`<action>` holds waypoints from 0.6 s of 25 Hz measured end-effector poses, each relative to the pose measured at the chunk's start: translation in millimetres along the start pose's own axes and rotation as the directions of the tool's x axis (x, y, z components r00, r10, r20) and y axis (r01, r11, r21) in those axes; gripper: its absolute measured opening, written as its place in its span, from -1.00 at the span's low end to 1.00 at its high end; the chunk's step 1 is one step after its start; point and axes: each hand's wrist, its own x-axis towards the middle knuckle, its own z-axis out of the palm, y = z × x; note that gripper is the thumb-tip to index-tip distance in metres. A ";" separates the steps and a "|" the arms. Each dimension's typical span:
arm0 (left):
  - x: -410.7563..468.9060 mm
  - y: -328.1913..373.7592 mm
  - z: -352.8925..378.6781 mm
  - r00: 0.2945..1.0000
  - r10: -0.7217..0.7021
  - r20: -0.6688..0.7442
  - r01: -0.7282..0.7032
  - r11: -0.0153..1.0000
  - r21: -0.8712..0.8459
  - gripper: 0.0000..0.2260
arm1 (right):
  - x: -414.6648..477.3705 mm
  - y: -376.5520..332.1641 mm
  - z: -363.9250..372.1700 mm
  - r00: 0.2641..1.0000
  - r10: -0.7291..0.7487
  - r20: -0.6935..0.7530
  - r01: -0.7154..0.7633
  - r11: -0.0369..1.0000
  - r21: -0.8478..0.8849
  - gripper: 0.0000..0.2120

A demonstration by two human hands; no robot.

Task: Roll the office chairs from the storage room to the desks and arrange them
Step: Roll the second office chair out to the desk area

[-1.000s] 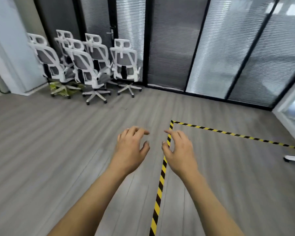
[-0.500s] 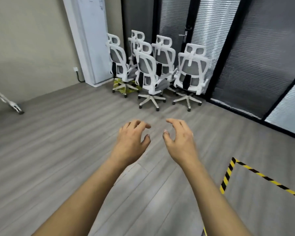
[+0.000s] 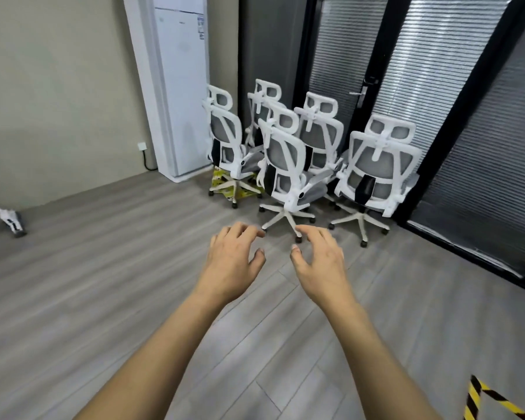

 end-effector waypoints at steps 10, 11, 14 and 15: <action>331.5 -126.1 95.4 0.998 0.057 -0.004 -0.056 0.997 0.053 -0.76 | 331.4 95.0 98.4 0.994 0.015 -0.104 -0.011 0.999 0.034 -0.67; 363.8 -138.5 103.9 0.999 0.052 -0.004 -0.051 0.997 0.056 -0.76 | 367.9 102.6 109.9 0.994 0.019 -0.104 -0.013 0.998 0.055 -0.67; 458.8 -180.8 124.3 0.998 0.061 -0.008 -0.060 0.996 0.069 -0.75 | 478.7 119.7 147.5 0.995 -0.004 -0.104 0.014 0.995 0.094 -0.68; 486.3 -196.1 128.1 0.998 0.054 -0.021 -0.053 0.996 0.070 -0.75 | 509.5 122.8 161.0 0.995 -0.018 -0.098 0.029 0.994 0.104 -0.67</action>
